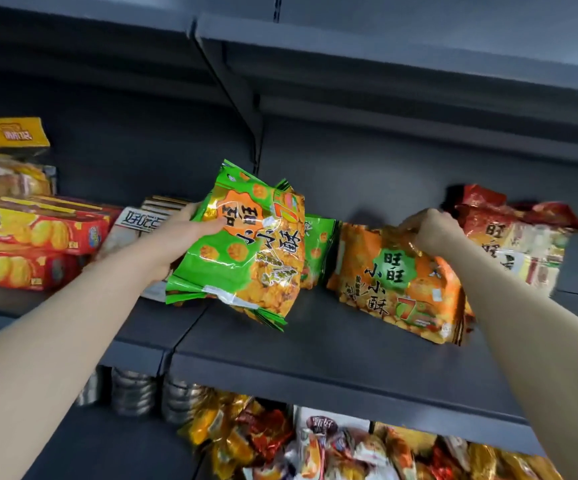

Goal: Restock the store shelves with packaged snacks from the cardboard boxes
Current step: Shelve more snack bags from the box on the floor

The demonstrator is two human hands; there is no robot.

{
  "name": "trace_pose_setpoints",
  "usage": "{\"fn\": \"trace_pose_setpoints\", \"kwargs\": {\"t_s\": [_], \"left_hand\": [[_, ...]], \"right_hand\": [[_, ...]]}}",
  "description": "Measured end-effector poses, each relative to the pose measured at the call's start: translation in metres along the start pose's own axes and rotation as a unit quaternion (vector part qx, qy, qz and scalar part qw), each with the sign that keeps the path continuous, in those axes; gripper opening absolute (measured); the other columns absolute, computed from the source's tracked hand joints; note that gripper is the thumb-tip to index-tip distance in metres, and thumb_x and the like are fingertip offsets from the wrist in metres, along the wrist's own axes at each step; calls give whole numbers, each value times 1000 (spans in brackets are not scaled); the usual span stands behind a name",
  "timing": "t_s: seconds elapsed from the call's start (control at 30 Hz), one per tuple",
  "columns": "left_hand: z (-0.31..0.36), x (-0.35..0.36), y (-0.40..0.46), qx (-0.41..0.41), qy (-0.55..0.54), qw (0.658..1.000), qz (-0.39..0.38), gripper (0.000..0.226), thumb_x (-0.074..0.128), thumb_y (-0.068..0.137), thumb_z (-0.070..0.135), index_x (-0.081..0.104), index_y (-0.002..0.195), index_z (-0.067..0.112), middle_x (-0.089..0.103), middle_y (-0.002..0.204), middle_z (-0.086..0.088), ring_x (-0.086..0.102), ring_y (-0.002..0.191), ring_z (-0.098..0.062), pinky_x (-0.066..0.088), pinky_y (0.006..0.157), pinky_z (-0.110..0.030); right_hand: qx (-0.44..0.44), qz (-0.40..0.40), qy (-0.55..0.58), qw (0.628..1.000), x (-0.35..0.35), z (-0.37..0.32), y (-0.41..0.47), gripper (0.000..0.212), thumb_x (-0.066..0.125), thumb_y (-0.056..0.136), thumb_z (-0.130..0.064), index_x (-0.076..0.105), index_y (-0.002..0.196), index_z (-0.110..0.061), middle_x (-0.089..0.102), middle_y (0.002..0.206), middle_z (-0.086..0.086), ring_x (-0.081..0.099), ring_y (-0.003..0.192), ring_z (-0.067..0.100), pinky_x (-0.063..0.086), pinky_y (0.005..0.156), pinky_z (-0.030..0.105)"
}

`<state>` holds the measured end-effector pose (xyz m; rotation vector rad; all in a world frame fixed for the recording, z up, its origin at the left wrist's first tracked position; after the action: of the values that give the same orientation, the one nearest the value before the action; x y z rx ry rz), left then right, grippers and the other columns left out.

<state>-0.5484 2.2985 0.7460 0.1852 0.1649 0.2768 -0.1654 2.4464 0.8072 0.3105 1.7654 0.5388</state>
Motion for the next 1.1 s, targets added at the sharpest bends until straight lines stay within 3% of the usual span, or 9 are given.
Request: {"fn": "trace_pose_setpoints", "kwargs": {"t_s": [0.23, 0.33, 0.43, 0.57, 0.67, 0.77, 0.9, 1.03, 1.1], "left_hand": [[3, 10, 18, 6, 17, 999, -47, 59, 71, 88, 31, 46, 141, 27, 68, 118, -3, 69, 101, -25, 57, 76, -39], [7, 18, 21, 30, 42, 996, -69, 54, 72, 87, 32, 48, 136, 33, 66, 117, 4, 67, 100, -18, 56, 77, -36], [10, 24, 27, 50, 44, 994, -85, 60, 74, 86, 31, 49, 140, 33, 68, 121, 2, 69, 104, -22, 57, 88, -47], [17, 32, 31, 87, 24, 992, -84, 47, 71, 89, 27, 52, 132, 31, 69, 116, 2, 70, 97, -17, 59, 77, -37], [25, 29, 33, 135, 90, 980, -113, 44, 72, 89, 26, 55, 129, 35, 68, 113, 10, 68, 97, -8, 54, 76, -25], [36, 26, 34, 172, 142, 960, -167, 46, 74, 88, 26, 57, 128, 39, 70, 112, 16, 69, 97, -5, 54, 75, -18], [54, 30, 37, 245, 326, 899, -161, 57, 79, 82, 34, 57, 133, 46, 64, 123, 20, 60, 114, -5, 48, 100, -29], [53, 36, 39, 320, 500, 802, -67, 59, 75, 85, 38, 50, 137, 50, 56, 136, 15, 49, 126, -15, 43, 105, -41], [42, 38, 39, 356, 533, 768, -11, 65, 72, 87, 36, 43, 144, 45, 48, 143, 12, 41, 132, -17, 40, 107, -42]], "right_hand": [[-59, 88, 63, 992, 20, -36, -5, 31, 53, 98, -23, 72, 122, -29, 71, 122, 7, 60, 115, 32, 53, 96, 41], [-81, -7, 208, 975, 21, -73, -15, 41, 45, 103, -45, 58, 139, -30, 64, 133, 0, 62, 113, 19, 47, 98, 30], [-72, -99, 346, 930, 25, -102, -23, 73, 49, 86, -74, 40, 150, -38, 54, 143, -7, 56, 127, 19, 55, 98, 44], [-9, -136, 457, 879, 35, -115, -32, 80, 62, 89, -62, 22, 154, -38, 56, 138, -2, 65, 110, 16, 62, 78, 37], [-72, -51, 372, 924, 29, -109, -32, 85, 70, 83, -61, 27, 153, -39, 40, 150, -3, 47, 129, 13, 46, 107, 39], [-114, -83, 412, 900, 16, -107, -36, 90, 80, 77, -53, 34, 152, -39, 44, 144, -10, 49, 124, 5, 46, 107, 35], [-113, -150, 453, 872, 14, -104, -43, 89, 89, 67, -32, 43, 143, -25, 65, 128, -7, 69, 108, 8, 58, 92, 32], [-52, -112, 352, 928, 34, -92, -48, 40, 87, 76, -24, 71, 111, -17, 76, 106, -1, 72, 98, 15, 55, 98, 43], [-14, -76, 269, 960, 50, -88, -48, 45, 84, 79, -35, 71, 110, -5, 75, 108, 12, 72, 97, 27, 56, 93, 50]]}}
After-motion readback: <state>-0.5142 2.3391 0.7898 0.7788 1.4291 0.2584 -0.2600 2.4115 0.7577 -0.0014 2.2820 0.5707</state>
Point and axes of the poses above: each hand's wrist, its own y-axis towards the middle knuckle, its own x-axis out of the palm, z = x × y, the point moved 2 cm from there along y, towards the middle knuckle
